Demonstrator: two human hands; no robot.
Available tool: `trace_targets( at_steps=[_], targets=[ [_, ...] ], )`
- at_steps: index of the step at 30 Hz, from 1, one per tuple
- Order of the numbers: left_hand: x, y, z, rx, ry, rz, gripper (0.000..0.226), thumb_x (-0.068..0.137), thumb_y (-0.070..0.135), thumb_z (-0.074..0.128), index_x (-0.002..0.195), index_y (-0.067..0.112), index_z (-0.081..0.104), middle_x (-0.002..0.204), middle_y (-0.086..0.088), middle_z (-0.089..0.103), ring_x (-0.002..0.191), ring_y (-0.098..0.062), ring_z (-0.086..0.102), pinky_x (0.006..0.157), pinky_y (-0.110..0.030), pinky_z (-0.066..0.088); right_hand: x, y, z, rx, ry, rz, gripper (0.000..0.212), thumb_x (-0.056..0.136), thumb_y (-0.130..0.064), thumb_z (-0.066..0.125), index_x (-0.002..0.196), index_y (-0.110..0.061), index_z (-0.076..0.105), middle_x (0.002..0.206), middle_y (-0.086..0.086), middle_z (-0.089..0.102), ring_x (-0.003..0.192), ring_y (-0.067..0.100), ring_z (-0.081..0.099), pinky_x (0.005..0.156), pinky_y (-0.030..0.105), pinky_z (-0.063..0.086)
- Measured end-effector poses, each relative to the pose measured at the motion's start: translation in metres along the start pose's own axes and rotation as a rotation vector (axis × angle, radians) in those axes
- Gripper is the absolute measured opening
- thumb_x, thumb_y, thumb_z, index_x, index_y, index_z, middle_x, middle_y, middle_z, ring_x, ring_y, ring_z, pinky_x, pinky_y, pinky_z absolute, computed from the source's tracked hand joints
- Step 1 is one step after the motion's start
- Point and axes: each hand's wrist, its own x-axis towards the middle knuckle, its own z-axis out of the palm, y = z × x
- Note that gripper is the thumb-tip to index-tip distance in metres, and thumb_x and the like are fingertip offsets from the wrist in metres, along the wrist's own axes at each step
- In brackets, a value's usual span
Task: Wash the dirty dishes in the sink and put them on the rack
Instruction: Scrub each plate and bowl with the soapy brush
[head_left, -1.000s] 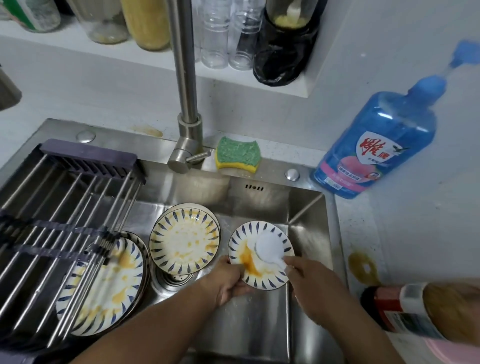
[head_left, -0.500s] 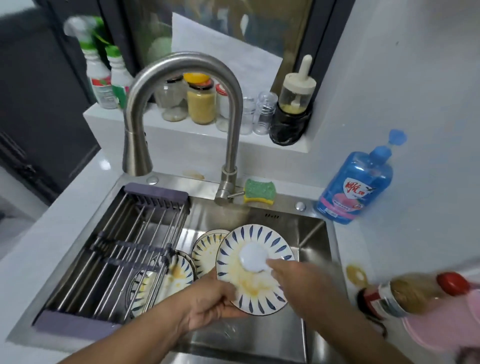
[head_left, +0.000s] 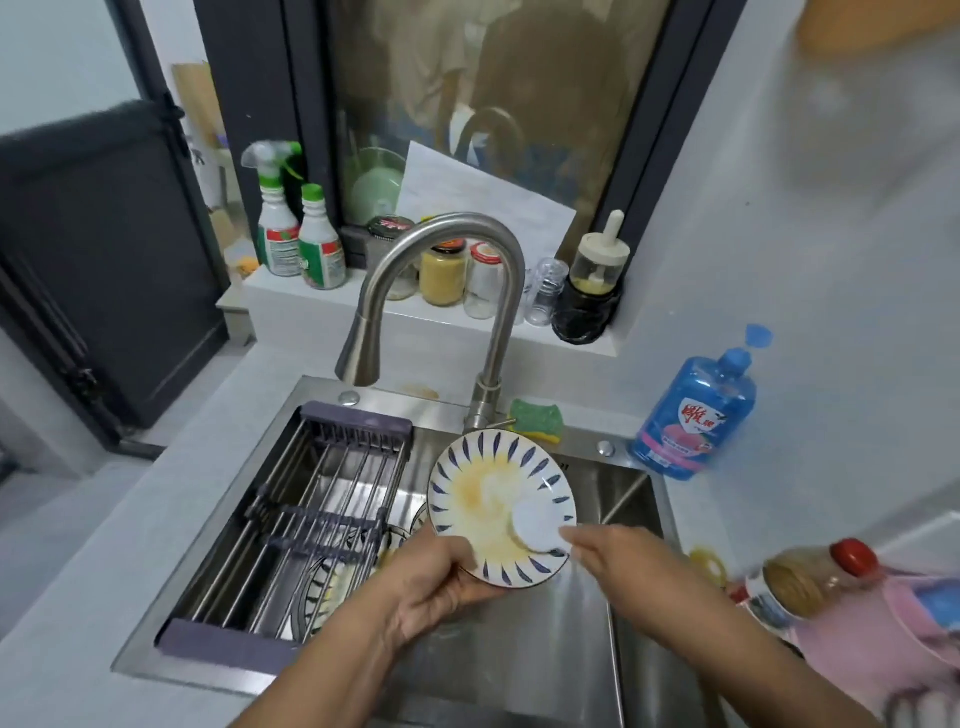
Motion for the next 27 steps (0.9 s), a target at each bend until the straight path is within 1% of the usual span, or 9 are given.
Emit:
trace_targets(
  at_steps=[5, 11, 14, 17, 19, 21, 23, 25, 27],
  targets=[
    [-0.003, -0.008, 0.012, 0.082, -0.081, -0.046, 0.058, 0.083, -0.028, 0.032, 0.123, 0.006, 0.058, 0.110, -0.022, 0.075, 0.099, -0.044, 0.072, 0.075, -0.060, 0.060, 0.018, -0.016, -0.027, 0.049, 0.120, 0.039, 0.038, 0.105, -0.045, 0.040, 0.142, -0.048, 0.051, 0.142, -0.005, 0.061, 0.125, 0.022, 0.058, 0.102, 0.035, 0.047],
    [-0.002, -0.017, 0.000, 0.079, -0.109, -0.055, 0.062, 0.081, -0.030, 0.032, 0.127, 0.003, 0.057, 0.117, -0.028, 0.070, 0.108, -0.048, 0.068, 0.092, -0.069, 0.051, 0.001, -0.047, -0.005, -0.003, -0.064, -0.135, 0.039, 0.102, -0.048, 0.048, 0.140, -0.047, 0.054, 0.147, -0.010, 0.056, 0.132, 0.018, 0.054, 0.109, 0.032, 0.043],
    [-0.003, -0.020, -0.005, 0.107, -0.120, -0.070, 0.067, 0.079, -0.031, 0.034, 0.133, 0.004, 0.054, 0.121, -0.028, 0.069, 0.110, -0.049, 0.067, 0.099, -0.072, 0.044, -0.011, -0.044, -0.008, -0.064, -0.048, -0.127, 0.040, 0.102, -0.053, 0.043, 0.142, -0.055, 0.046, 0.146, -0.013, 0.056, 0.130, 0.018, 0.055, 0.105, 0.032, 0.045],
    [-0.006, -0.024, 0.002, 0.101, -0.163, -0.084, 0.067, 0.080, -0.030, 0.036, 0.135, 0.004, 0.054, 0.123, -0.026, 0.069, 0.111, -0.047, 0.067, 0.094, -0.069, 0.050, -0.009, -0.050, -0.021, -0.107, 0.067, -0.081, 0.041, 0.105, -0.052, 0.035, 0.146, -0.058, 0.037, 0.147, -0.006, 0.055, 0.130, 0.025, 0.055, 0.102, 0.037, 0.046],
    [-0.007, -0.021, 0.006, 0.044, -0.154, -0.056, 0.064, 0.081, -0.031, 0.037, 0.133, 0.002, 0.054, 0.122, -0.025, 0.070, 0.110, -0.047, 0.068, 0.087, -0.067, 0.054, -0.008, -0.046, -0.030, -0.167, 0.128, -0.028, 0.044, 0.108, -0.042, 0.033, 0.150, -0.054, 0.032, 0.144, 0.001, 0.057, 0.126, 0.029, 0.057, 0.101, 0.041, 0.048],
    [-0.005, -0.016, 0.005, -0.011, -0.108, -0.004, 0.064, 0.082, -0.031, 0.036, 0.133, 0.003, 0.053, 0.121, -0.026, 0.070, 0.107, -0.048, 0.069, 0.077, -0.064, 0.058, -0.010, -0.036, -0.037, -0.231, 0.145, 0.038, 0.047, 0.108, -0.033, 0.034, 0.153, -0.047, 0.031, 0.143, 0.004, 0.057, 0.123, 0.029, 0.059, 0.099, 0.040, 0.050],
    [-0.004, -0.012, 0.005, -0.049, -0.046, 0.062, 0.061, 0.085, -0.030, 0.038, 0.131, 0.006, 0.053, 0.118, -0.024, 0.071, 0.103, -0.047, 0.070, 0.068, -0.058, 0.060, -0.013, -0.023, -0.035, -0.181, 0.108, 0.107, 0.044, 0.108, -0.039, 0.033, 0.152, -0.045, 0.036, 0.147, 0.002, 0.055, 0.126, 0.027, 0.057, 0.101, 0.038, 0.048],
    [-0.005, -0.009, 0.007, -0.096, 0.014, 0.103, 0.049, 0.093, -0.020, 0.047, 0.132, 0.009, 0.053, 0.117, -0.023, 0.072, 0.101, -0.045, 0.071, 0.065, -0.055, 0.061, -0.017, -0.018, -0.029, -0.083, 0.048, 0.126, 0.042, 0.107, -0.044, 0.036, 0.149, -0.044, 0.043, 0.150, -0.002, 0.053, 0.131, 0.023, 0.055, 0.105, 0.036, 0.046],
    [-0.005, -0.009, 0.010, -0.134, 0.051, 0.120, 0.035, 0.102, 0.006, 0.053, 0.137, 0.009, 0.051, 0.119, -0.023, 0.071, 0.103, -0.043, 0.072, 0.067, -0.055, 0.062, -0.020, -0.020, -0.018, -0.001, -0.012, 0.087, 0.040, 0.106, -0.044, 0.044, 0.146, -0.043, 0.050, 0.150, -0.005, 0.053, 0.134, 0.020, 0.053, 0.108, 0.032, 0.042]
  ],
)
